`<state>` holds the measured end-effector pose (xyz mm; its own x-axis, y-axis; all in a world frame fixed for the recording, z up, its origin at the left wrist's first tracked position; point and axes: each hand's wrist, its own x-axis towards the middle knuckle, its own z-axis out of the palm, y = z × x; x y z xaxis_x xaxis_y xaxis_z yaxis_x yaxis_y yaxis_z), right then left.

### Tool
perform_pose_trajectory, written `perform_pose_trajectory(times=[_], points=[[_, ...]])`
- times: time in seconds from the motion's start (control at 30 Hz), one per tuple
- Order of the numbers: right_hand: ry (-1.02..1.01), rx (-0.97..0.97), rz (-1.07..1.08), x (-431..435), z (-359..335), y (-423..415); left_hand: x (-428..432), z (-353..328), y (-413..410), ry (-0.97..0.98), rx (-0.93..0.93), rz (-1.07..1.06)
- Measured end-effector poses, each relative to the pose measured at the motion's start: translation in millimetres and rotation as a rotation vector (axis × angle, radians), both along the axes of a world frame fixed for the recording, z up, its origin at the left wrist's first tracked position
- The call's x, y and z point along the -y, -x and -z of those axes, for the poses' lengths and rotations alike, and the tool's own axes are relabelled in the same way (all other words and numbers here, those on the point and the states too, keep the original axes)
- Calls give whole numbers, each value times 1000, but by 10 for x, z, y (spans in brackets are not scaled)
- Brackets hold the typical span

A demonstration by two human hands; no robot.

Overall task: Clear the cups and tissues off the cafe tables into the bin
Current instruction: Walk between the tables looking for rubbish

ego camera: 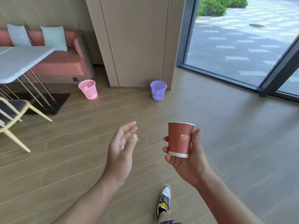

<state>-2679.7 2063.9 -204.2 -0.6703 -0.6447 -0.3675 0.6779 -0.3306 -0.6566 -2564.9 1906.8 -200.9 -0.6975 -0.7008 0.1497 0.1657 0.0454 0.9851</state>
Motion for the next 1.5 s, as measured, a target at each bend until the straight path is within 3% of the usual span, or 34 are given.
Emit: perform_pose_trajectory(times=[0.23, 0.6, 0.93, 1.2, 1.5], points=[[1, -62, -82, 763, -234, 1706, 645, -179, 1592, 3, 0, -25], [15, -49, -133, 1436, -121, 3420, 1449, -69, 3390, -50, -16, 0], [37, -47, -60, 2925, -13, 5014, 3000, 100, 5105, -117, -46, 32], [59, -84, -82, 4265, -201, 6034, 4208, -137, 6085, -87, -7, 65], [51, -69, -39, 4952, -16, 6989, 5025, -14, 6945, -104, 19, 47]])
